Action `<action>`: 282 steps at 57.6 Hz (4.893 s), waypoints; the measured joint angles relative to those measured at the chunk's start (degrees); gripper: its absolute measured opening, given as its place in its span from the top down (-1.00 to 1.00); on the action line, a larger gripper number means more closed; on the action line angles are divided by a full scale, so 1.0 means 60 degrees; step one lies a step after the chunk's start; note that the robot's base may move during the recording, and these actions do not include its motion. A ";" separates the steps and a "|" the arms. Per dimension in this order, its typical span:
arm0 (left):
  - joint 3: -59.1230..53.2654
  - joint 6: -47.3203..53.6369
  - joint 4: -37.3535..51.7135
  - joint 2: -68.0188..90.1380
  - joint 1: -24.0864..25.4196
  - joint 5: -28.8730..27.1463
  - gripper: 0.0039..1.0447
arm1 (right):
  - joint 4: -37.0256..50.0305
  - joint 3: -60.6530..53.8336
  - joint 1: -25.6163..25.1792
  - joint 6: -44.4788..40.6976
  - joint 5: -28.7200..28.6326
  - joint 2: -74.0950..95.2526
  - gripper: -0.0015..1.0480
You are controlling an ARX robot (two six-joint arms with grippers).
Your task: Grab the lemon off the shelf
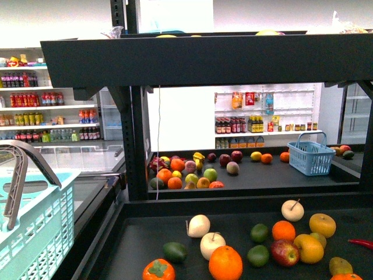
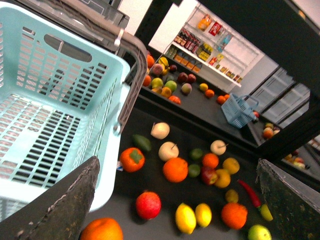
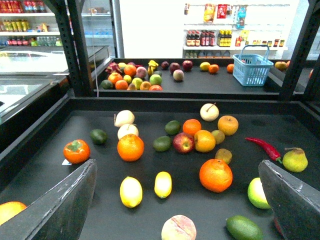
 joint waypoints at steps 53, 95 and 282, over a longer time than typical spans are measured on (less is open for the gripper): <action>0.6102 -0.6138 0.3355 0.9759 0.0470 -0.0871 -0.85 | 0.0000 0.0000 0.0000 0.0000 0.0000 0.0000 -0.86; 0.7890 -0.7293 0.3453 1.1464 0.0080 -0.2007 -0.04 | 0.0000 0.0000 0.0000 0.0000 0.0000 0.0000 -0.86; 0.7402 -0.2029 0.3067 1.0724 -0.5829 0.1960 0.84 | 0.5858 0.3395 0.0787 -0.0138 0.0754 1.5420 -0.86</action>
